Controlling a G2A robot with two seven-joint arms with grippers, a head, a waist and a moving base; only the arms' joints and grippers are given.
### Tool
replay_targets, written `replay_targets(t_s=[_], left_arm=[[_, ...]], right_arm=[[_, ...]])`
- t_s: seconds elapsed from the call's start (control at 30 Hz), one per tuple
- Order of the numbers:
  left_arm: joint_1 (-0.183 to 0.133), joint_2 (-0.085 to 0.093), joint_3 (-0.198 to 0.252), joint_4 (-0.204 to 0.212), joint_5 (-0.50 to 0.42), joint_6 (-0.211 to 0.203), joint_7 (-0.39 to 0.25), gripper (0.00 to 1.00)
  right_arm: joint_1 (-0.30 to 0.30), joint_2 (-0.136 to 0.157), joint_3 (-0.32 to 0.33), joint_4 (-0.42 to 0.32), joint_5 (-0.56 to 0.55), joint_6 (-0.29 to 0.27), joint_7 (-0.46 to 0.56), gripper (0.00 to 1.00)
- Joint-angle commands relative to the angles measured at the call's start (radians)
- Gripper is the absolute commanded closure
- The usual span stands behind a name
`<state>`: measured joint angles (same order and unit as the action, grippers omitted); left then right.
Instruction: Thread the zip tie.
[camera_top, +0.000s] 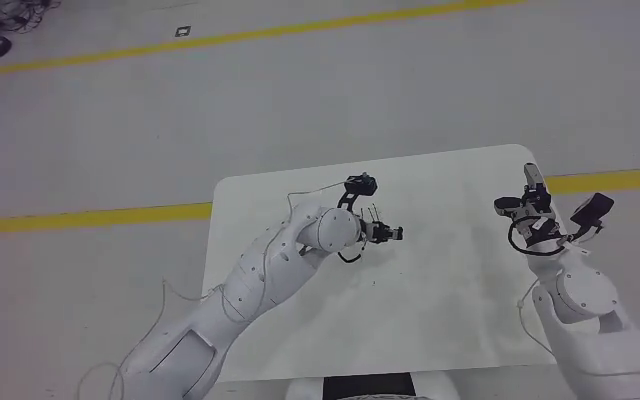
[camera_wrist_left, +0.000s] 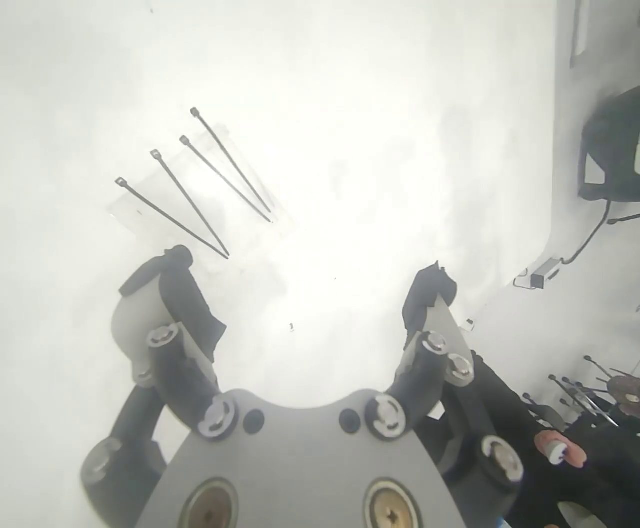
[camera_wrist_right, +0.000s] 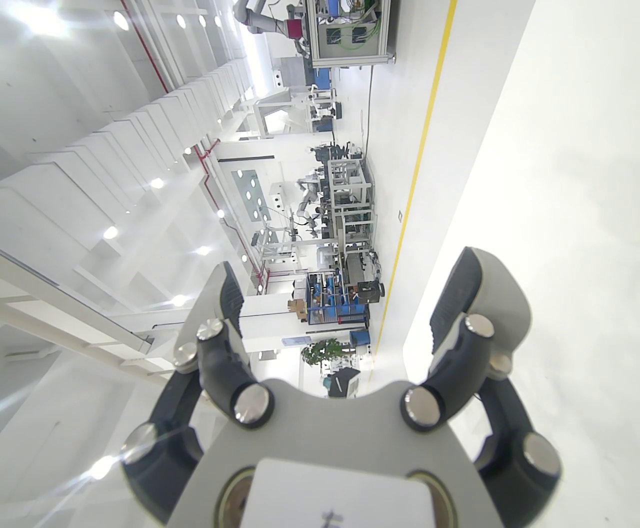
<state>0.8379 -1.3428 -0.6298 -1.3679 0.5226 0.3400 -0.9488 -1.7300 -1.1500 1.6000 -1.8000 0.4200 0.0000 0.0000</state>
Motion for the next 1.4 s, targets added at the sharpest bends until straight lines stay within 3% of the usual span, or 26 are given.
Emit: replay_targets(t_s=[0.0,0.4,0.57,0.8,0.83,1.23,1.37], left_arm=[[-0.001,-0.002,0.000,0.003,-0.002,0.000,0.001,0.00],[0.002,-0.004,-0.003,0.006,-0.006,0.000,0.020,0.00],[-0.012,-0.032,0.018,0.045,-0.032,0.000,0.068,0.00],[-0.056,-0.096,0.029,0.189,-0.053,0.000,0.061,0.00],[-0.060,-0.102,0.035,0.195,-0.051,0.000,0.046,0.00],[-0.060,-0.102,0.035,0.195,-0.051,0.000,0.046,0.00],[-0.059,-0.105,0.045,0.186,0.017,0.000,0.060,0.00]], right_arm=[[0.000,0.000,0.000,0.000,0.000,0.000,0.000,0.00],[0.000,0.000,0.000,0.000,0.000,0.000,0.000,0.00],[0.000,0.000,0.000,0.000,0.000,0.000,0.000,0.00],[0.000,0.000,0.000,0.000,0.000,0.000,0.000,0.00],[0.000,0.000,0.000,0.000,0.000,0.000,0.000,0.00],[0.000,0.000,0.000,0.000,0.000,0.000,0.000,0.00],[0.000,0.000,0.000,0.000,0.000,0.000,0.000,0.00]])
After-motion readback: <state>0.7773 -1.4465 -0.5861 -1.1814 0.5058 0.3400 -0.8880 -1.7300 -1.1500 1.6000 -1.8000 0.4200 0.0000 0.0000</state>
